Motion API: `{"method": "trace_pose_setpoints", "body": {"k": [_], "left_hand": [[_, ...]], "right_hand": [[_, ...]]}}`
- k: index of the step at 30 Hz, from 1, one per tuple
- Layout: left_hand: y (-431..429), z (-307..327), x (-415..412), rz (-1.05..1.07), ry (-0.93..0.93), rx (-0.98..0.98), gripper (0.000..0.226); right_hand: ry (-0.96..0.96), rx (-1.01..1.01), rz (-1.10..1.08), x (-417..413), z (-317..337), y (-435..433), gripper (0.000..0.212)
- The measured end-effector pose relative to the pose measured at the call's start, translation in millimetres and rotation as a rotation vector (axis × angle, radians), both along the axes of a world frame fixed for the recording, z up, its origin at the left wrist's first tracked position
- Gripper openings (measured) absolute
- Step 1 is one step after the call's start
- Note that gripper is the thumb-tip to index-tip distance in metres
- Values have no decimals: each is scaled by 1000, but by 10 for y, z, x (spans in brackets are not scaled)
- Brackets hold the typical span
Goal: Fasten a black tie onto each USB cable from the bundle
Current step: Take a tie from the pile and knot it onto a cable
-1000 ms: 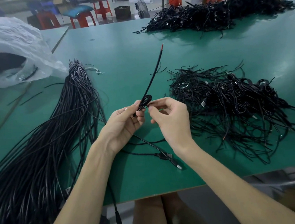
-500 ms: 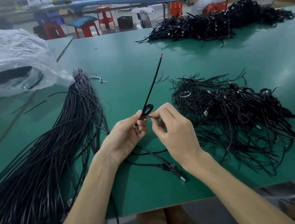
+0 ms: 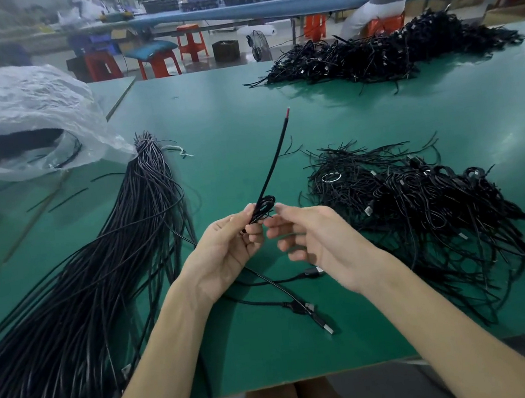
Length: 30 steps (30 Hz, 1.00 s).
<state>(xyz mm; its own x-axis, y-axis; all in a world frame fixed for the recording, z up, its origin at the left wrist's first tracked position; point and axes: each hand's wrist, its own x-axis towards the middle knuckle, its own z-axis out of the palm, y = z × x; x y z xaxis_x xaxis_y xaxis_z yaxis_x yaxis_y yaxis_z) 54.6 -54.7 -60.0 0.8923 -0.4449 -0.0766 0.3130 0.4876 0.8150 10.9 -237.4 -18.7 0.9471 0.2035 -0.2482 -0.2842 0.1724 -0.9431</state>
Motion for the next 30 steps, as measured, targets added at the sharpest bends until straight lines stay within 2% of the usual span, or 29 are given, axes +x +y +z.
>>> {"method": "trace_pose_setpoints", "body": {"k": [12,17,20,24,26,28,30], "left_hand": [[-19,15,-23,-27,-76,64,22],[-21,2,-21,-1,-59,71,22],[-47,14,-43,0,-45,90,21],[-58,31,-70,-22,-12,113,18],[-58,38,-75,-32,2,113,20],[-55,41,-79,-39,-8,107,23],[-56,42,-83,-32,-51,117,20]], "right_hand": [[135,234,156,26,-57,-64,15],[67,180,115,20,-46,-70,12],[-95,25,-33,-11,-75,-14,12],[-644,-581,-245,-55,-190,57,16],[-878,-787,-312,-73,-230,84,16],[-1044,-913,-372,-78,-263,98,14],[-1088,-954,-409,-66,-291,99,13]]}}
